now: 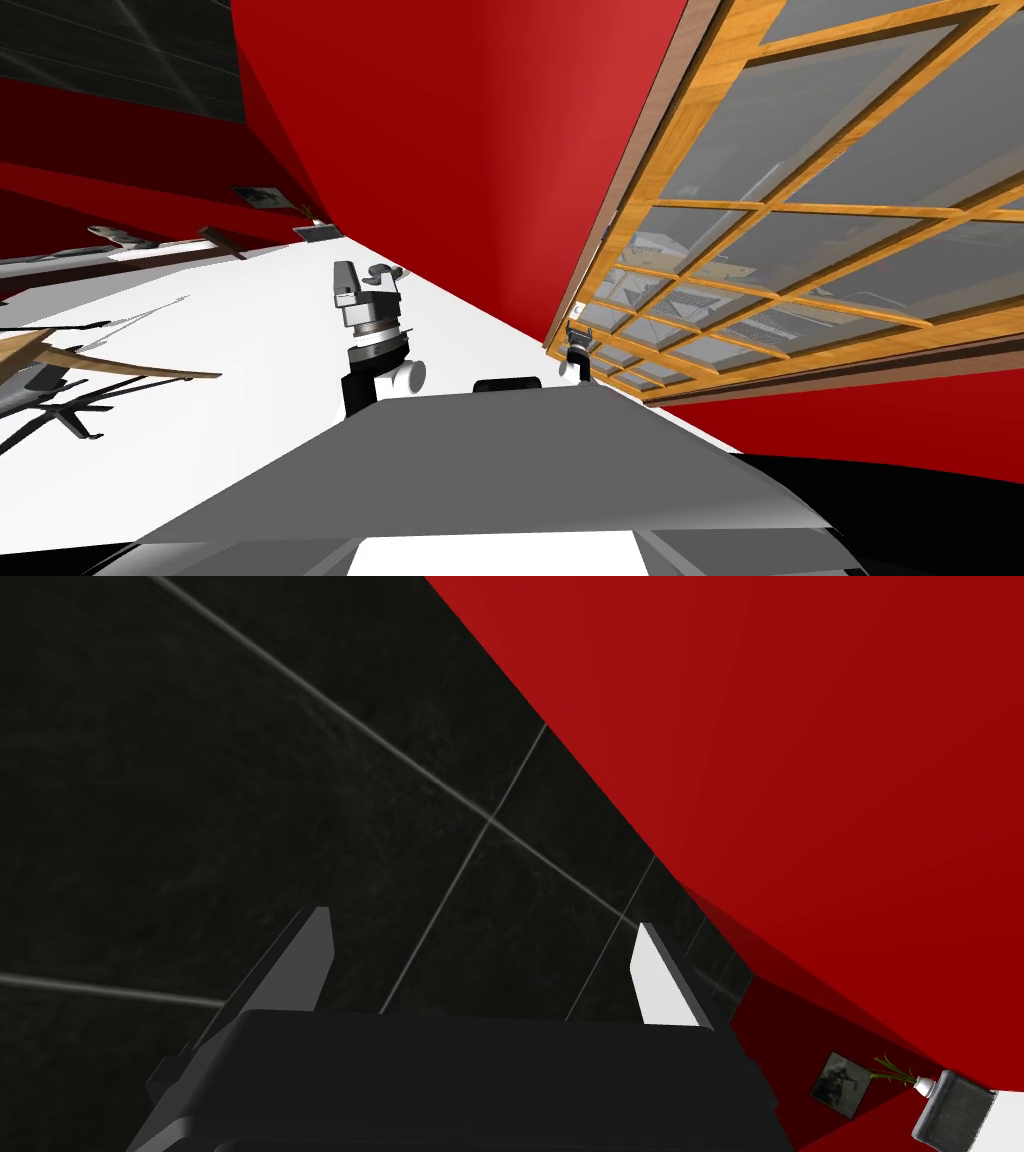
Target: Pull the door open
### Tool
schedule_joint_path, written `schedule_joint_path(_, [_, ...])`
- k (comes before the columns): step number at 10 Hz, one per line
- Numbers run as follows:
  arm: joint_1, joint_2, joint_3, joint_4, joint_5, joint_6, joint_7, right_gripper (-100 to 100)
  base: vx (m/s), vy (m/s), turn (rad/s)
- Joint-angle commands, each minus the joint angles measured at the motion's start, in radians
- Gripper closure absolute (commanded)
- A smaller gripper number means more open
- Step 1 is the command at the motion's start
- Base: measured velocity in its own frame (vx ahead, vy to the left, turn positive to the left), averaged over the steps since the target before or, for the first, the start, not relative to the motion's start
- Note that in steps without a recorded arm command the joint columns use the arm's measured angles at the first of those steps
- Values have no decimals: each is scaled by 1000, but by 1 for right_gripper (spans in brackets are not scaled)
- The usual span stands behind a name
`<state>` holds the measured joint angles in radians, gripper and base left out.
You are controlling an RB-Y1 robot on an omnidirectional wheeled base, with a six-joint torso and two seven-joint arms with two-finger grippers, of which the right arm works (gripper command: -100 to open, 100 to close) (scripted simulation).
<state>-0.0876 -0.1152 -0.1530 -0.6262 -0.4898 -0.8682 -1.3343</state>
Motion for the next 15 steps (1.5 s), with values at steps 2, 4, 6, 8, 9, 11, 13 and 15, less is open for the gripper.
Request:
schedule_joint_path(2, [15,-29,2,8,-1,-6,-38,-100,178,-18,32])
schedule_joint_path(4, [31,-61,3,14,-3,-10,-75,-100,126,17,39])
schedule_joint_path(6, [48,-93,5,21,-4,-14,-111,-100,124,-5,40])
schedule_joint_path(8, [62,-120,6,26,-6,-17,-142,-100,139,-22,43])
schedule_joint_path(9, [69,-134,6,29,-7,-18,-158,-100,182,-17,39])
schedule_joint_path(11, [81,-132,5,5,-8,-7,-151,-100,103,0,4])
schedule_joint_path(13, [81,-132,5,5,-8,-7,-151,100,-15,-1,-1])
schedule_joint_path(15, [81,-132,5,5,-8,-7,-151,100,-12,-1,11])
